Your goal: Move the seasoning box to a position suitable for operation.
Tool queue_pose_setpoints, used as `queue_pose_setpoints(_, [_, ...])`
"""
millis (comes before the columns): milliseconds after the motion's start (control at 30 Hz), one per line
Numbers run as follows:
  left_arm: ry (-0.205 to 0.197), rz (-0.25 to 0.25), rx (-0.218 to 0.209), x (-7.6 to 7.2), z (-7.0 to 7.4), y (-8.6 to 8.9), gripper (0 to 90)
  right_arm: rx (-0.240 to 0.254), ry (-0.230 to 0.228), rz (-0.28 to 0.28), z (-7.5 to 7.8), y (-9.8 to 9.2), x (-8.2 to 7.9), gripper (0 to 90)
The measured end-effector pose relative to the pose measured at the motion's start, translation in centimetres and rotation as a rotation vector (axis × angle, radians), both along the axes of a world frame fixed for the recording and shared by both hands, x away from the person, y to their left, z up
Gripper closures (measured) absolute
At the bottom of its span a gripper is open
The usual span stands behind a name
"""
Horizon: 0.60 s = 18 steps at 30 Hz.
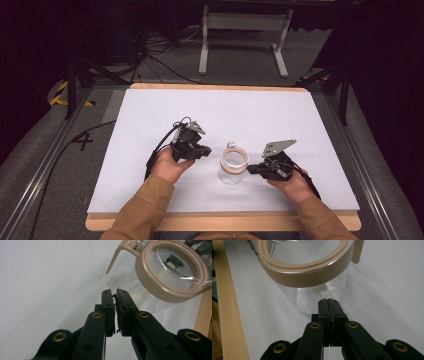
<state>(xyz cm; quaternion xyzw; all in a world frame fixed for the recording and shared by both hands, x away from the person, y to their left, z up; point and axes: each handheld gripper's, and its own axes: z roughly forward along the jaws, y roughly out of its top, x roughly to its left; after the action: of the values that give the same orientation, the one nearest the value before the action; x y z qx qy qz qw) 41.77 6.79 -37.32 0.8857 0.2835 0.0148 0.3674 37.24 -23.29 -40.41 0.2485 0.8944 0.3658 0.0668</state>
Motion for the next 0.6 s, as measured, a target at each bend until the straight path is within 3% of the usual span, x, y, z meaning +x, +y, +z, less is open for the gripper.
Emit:
queue_pose_setpoints(167, [-0.001,0.003,-0.006,0.0,0.2,0.2,83.8,-0.007,-0.025,0.000,0.3,-0.2,0.0,89.4])
queue_pose_setpoints(400, [-0.001,0.032,-0.111,0.5,1.9,0.7,75.8,0.034,-0.081,-0.058,1.8,-2.0,-0.2,89.4])
queue_pose_setpoints(600, [-0.024,0.021,-0.152,0.9,2.9,0.4,76.7,0.062,-0.102,-0.098,2.4,-3.4,-0.6,89.4])
